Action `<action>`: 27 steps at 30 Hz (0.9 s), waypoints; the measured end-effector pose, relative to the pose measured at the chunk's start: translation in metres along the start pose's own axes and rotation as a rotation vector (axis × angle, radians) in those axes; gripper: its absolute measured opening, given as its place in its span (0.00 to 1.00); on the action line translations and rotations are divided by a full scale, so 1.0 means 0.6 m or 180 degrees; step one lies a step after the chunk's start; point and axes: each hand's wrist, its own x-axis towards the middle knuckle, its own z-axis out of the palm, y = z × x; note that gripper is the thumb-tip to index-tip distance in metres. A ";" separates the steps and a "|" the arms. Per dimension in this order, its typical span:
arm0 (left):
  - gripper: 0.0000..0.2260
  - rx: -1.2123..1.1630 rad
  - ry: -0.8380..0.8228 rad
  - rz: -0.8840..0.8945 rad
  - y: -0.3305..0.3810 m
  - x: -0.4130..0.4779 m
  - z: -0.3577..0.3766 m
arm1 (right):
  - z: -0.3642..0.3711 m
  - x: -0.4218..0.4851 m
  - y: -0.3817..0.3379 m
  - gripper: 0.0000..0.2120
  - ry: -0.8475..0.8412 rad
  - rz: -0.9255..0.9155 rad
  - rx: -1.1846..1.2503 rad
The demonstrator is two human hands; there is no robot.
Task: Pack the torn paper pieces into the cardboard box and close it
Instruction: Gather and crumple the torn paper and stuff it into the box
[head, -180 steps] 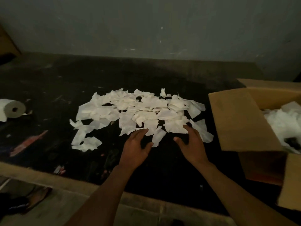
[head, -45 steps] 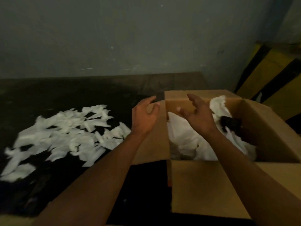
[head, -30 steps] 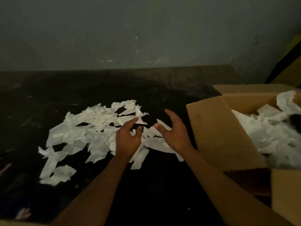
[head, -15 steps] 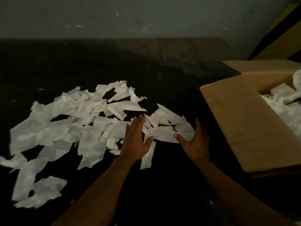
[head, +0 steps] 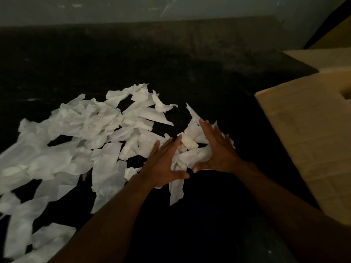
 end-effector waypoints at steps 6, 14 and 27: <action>0.54 -0.0412 0.0247 0.0028 -0.004 0.003 -0.006 | 0.004 0.044 -0.010 0.69 0.0011 -0.0278 0.0013; 0.61 -0.0509 0.0460 -0.0174 -0.001 0.006 -0.018 | 0.050 0.024 0.012 0.29 0.0862 -0.0619 0.0343; 0.49 0.0174 0.0353 0.0071 -0.018 0.009 -0.007 | 0.058 0.014 0.019 0.45 0.1468 -0.0506 -0.0562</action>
